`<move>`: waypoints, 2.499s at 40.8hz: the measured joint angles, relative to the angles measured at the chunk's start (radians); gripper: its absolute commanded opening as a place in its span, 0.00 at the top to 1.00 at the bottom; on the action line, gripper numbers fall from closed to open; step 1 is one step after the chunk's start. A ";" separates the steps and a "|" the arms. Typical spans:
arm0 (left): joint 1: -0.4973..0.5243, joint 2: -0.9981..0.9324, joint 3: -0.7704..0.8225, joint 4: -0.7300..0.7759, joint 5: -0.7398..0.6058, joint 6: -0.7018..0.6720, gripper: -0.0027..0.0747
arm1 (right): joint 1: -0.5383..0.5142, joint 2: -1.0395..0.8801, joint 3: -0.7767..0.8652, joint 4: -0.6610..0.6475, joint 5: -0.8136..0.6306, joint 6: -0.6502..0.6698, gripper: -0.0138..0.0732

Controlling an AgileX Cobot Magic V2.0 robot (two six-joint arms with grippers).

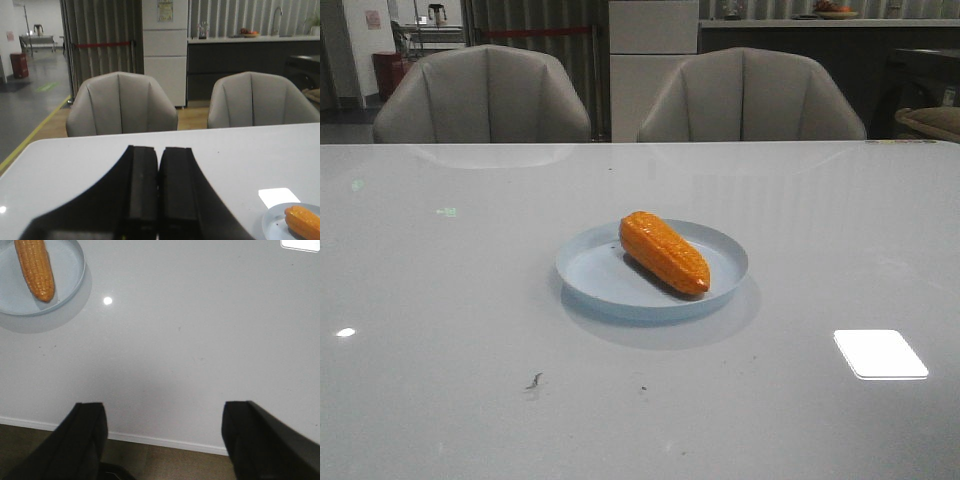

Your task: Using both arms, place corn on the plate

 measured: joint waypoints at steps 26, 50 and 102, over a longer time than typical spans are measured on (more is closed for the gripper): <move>0.000 -0.323 0.354 0.000 -0.033 0.000 0.84 | 0.000 0.000 0.000 0.000 0.002 0.000 0.17; 0.000 -0.323 0.354 0.000 0.009 0.000 0.84 | 0.000 0.000 0.000 0.000 0.002 0.000 0.17; 0.000 -0.323 0.354 0.000 0.010 0.001 0.84 | 0.159 -0.585 0.575 0.032 -0.761 0.000 0.79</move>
